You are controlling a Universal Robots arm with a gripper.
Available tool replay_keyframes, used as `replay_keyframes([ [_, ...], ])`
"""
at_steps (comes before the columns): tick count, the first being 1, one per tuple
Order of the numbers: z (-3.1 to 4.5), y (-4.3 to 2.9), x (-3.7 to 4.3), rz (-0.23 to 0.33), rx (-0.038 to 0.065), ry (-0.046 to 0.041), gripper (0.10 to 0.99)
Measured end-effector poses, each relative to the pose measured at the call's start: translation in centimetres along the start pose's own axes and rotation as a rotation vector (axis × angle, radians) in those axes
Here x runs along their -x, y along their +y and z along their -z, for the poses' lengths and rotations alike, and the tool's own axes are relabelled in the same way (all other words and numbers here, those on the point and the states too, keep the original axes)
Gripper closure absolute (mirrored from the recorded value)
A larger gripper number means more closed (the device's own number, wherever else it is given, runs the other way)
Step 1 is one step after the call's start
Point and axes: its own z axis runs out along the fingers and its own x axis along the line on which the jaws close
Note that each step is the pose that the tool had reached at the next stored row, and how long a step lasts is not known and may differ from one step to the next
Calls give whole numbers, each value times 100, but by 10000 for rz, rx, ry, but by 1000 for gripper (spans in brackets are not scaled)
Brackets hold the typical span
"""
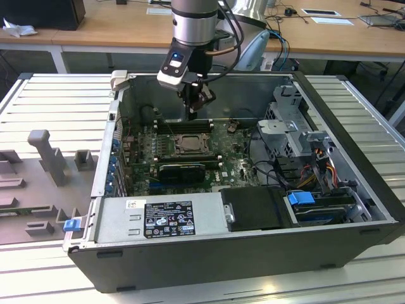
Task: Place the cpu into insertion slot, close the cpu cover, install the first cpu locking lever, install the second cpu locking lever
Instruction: 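Install the first cpu locking lever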
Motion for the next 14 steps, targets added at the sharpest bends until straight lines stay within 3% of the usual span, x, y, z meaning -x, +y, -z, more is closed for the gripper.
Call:
replay_keyframes([
  [14, 0, 0, 0, 868, 13, 8, 980],
])
